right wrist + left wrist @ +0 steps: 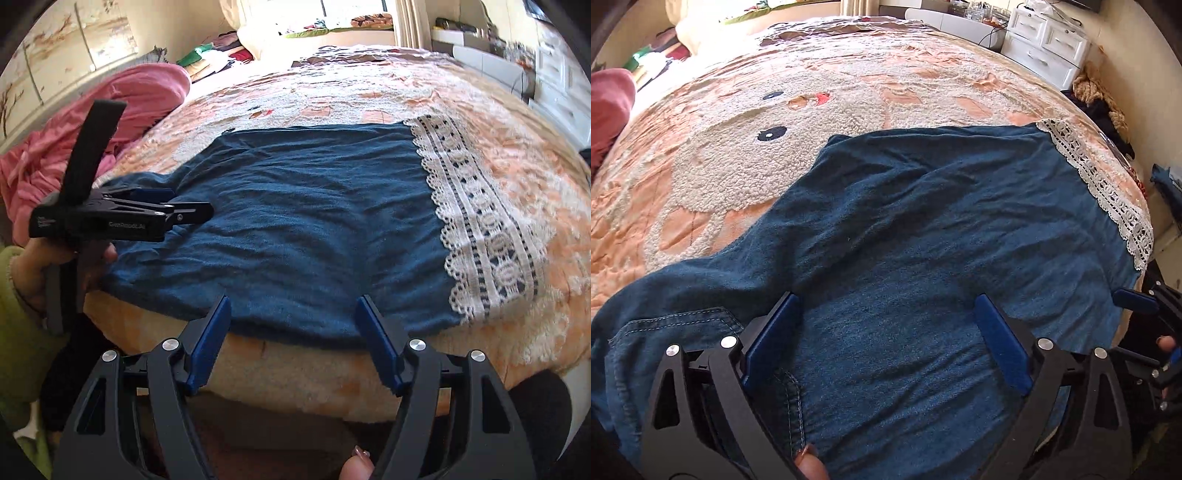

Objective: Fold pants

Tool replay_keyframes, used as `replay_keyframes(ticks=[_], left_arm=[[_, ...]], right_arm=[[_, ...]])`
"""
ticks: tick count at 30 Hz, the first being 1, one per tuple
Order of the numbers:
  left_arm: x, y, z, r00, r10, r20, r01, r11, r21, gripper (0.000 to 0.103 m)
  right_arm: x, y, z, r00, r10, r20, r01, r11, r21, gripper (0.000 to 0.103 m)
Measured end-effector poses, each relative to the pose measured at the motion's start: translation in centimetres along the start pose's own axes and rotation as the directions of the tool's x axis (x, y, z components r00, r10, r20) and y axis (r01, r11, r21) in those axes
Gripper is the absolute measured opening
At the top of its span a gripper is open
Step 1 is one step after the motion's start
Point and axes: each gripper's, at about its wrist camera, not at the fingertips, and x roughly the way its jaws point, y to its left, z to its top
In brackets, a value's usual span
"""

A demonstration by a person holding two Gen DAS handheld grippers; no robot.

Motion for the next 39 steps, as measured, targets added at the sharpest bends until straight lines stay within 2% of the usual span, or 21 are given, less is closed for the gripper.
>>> replay_keyframes(ticks=[2, 3, 7, 11, 14, 19, 24, 27, 31, 33, 36, 38, 39], left_arm=[[-0.8, -0.1, 0.3, 1.0, -0.014, -0.012, 0.014, 1.0, -0.007, 0.09], [-1.5, -0.2, 0.6, 0.999, -0.034, -0.003, 0.034, 0.999, -0.01, 0.09], [-3.9, -1.6, 2.0, 0.998, -0.035, 0.052, 0.033, 0.999, 0.031, 0.092], [-5.2, -3.9, 3.6, 0.994, -0.056, 0.09, 0.048, 0.995, 0.088, 0.093], [-5.0, -5.6, 5.1, 0.993, -0.062, 0.099, 0.05, 0.991, 0.122, 0.093], [-3.5, -8.6, 7.4, 0.992, -0.098, 0.083, 0.082, 0.98, 0.183, 0.093], [-1.2, -11.8, 9.7, 0.99, -0.117, 0.079, 0.091, 0.957, 0.277, 0.093], [0.7, -13.1, 11.3, 0.988, -0.14, 0.066, 0.114, 0.947, 0.302, 0.093], [3.3, -14.4, 13.5, 0.987, -0.155, 0.035, 0.135, 0.937, 0.323, 0.093], [4.4, -14.9, 14.6, 0.986, -0.163, 0.019, 0.147, 0.929, 0.34, 0.093], [5.9, -15.3, 15.8, 0.981, -0.195, -0.018, 0.187, 0.911, 0.368, 0.093], [7.2, -15.4, 16.5, 0.971, -0.23, -0.06, 0.235, 0.896, 0.376, 0.093], [7.7, -15.6, 16.6, 0.966, -0.245, -0.078, 0.256, 0.888, 0.383, 0.089]], right_arm=[[-1.8, -0.8, 0.0, 0.998, 0.049, 0.038, -0.052, 0.997, 0.061, 0.069], [-2.7, -1.2, 0.1, 0.997, 0.042, 0.063, -0.046, 0.996, 0.075, 0.069], [-5.9, -3.3, -0.1, 0.983, -0.083, 0.161, 0.062, 0.99, 0.129, 0.076], [-7.0, -6.5, -0.6, 0.975, -0.124, 0.186, 0.072, 0.961, 0.266, 0.078], [-7.0, -8.4, -0.9, 0.976, -0.147, 0.162, 0.083, 0.933, 0.35, 0.078], [-6.2, -9.3, -1.4, 0.978, -0.143, 0.15, 0.077, 0.923, 0.376, 0.078], [-5.1, -9.9, -1.6, 0.985, -0.105, 0.139, 0.038, 0.909, 0.414, 0.078], [-4.4, -10.3, -1.4, 0.988, -0.088, 0.131, 0.023, 0.902, 0.431, 0.077], [-4.2, -10.3, -1.1, 0.982, -0.119, 0.147, 0.047, 0.907, 0.417, 0.057], [-4.4, -10.2, -1.1, 0.98, -0.091, 0.178, 0.011, 0.913, 0.407, 0.057], [-4.1, -10.7, -1.2, 0.979, -0.107, 0.172, 0.026, 0.908, 0.418, 0.058], [-3.6, -11.3, -1.4, 0.983, -0.089, 0.161, 0.007, 0.894, 0.448, 0.058], [-3.5, -11.5, -1.3, 0.983, -0.083, 0.163, -0.001, 0.889, 0.458, 0.058]])
